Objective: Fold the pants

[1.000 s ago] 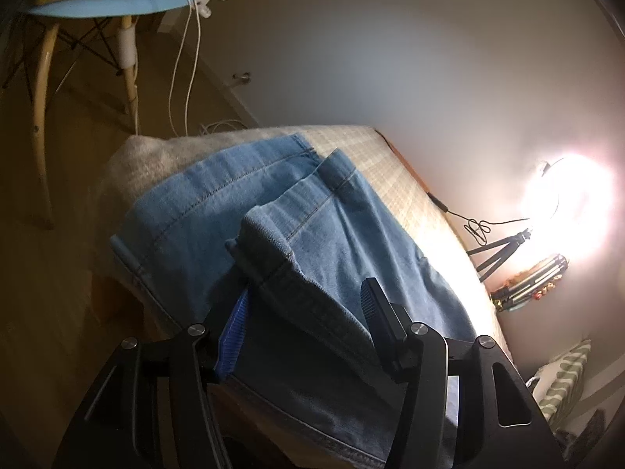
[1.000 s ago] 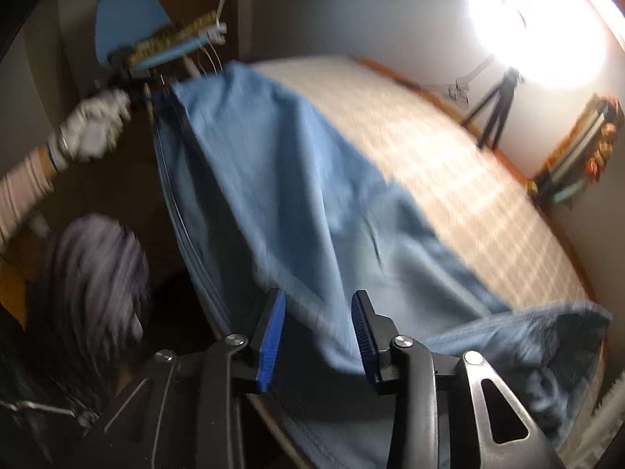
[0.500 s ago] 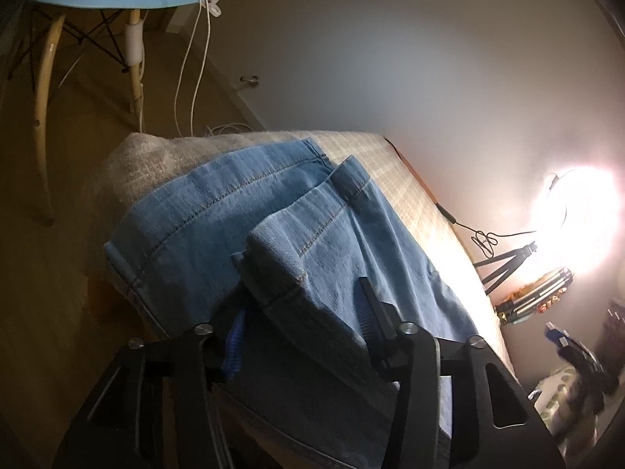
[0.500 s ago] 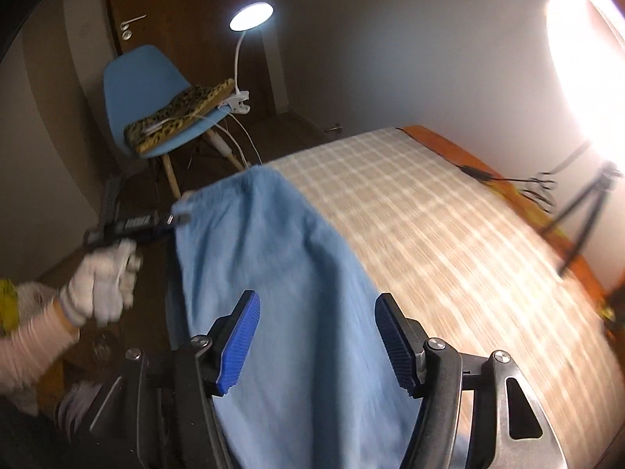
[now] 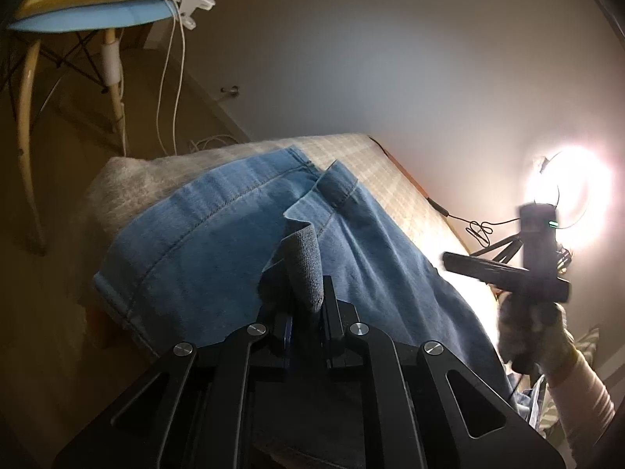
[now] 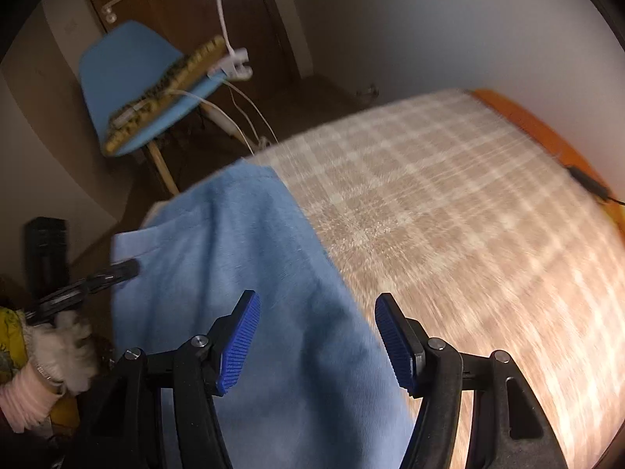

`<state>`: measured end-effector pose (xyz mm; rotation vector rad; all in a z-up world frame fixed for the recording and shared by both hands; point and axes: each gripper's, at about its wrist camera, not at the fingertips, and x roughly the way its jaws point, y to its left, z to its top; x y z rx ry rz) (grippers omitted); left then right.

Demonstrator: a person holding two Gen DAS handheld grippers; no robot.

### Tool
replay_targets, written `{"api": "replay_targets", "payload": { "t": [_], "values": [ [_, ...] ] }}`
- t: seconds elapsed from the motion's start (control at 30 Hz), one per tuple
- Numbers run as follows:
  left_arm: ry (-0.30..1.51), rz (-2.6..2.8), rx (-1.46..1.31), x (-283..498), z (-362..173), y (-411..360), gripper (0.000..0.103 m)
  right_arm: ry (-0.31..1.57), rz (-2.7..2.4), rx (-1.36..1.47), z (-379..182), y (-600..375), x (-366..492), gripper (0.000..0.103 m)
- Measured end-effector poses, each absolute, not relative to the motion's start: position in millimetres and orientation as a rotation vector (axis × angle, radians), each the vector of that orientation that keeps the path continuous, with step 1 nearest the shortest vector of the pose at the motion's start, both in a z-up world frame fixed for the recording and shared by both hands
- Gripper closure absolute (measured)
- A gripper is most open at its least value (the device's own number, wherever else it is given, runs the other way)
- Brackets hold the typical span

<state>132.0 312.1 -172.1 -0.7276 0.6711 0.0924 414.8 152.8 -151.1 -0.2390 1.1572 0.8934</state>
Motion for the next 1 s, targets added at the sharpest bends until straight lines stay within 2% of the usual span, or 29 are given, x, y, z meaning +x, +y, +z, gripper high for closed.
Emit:
{"api": "replay_targets", "payload": {
  "t": [0.07, 0.1, 0.13, 0.17, 0.2, 0.23, 0.3, 0.53, 0.77, 0.87, 1.0],
  "values": [
    [0.671, 0.104, -0.727, 133.1, -171.5, 312.2, 0.089, 1.203, 0.905, -0.227, -166.1, 159.9, 422.3, 0.039],
    [0.678, 0.111, -0.736, 134.7, -173.0, 313.0, 0.079, 1.201, 0.910, -0.220, -169.0, 161.3, 423.6, 0.040],
    [0.679, 0.107, -0.746, 136.6, -174.7, 313.2, 0.079, 1.180, 0.923, -0.207, -167.3, 162.2, 423.1, 0.043],
    [0.679, 0.106, -0.752, 138.8, -176.9, 313.1, 0.079, 1.203, 0.951, -0.179, -168.5, 164.1, 424.3, 0.064],
    [0.675, 0.104, -0.751, 140.8, -177.6, 311.5, 0.081, 1.221, 0.961, -0.165, -169.6, 166.1, 424.4, 0.079],
    [0.670, 0.106, -0.745, 141.7, -177.3, 309.8, 0.082, 1.216, 0.962, -0.179, -169.1, 168.9, 422.1, 0.082],
    [0.659, 0.108, -0.723, 142.1, -174.1, 305.9, 0.097, 1.185, 0.982, -0.249, -163.9, 175.5, 411.4, 0.098],
    [0.574, 0.092, -0.707, 123.1, -151.2, 310.4, 0.097, 1.018, 0.975, -0.303, -111.4, 185.9, 384.8, 0.101],
    [0.506, 0.150, -0.745, 94.2, -140.4, 345.9, 0.097, 0.923, 1.004, -0.318, -76.3, 221.8, 378.9, 0.101],
    [0.527, 0.161, -0.780, 89.7, -150.8, 357.6, 0.097, 0.931, 1.001, -0.299, -85.2, 231.7, 380.5, 0.101],
    [0.644, 0.162, -0.825, 94.7, -189.4, 360.0, 0.097, 1.085, 0.967, -0.355, -133.2, 236.3, 387.8, 0.099]
  ]
}}
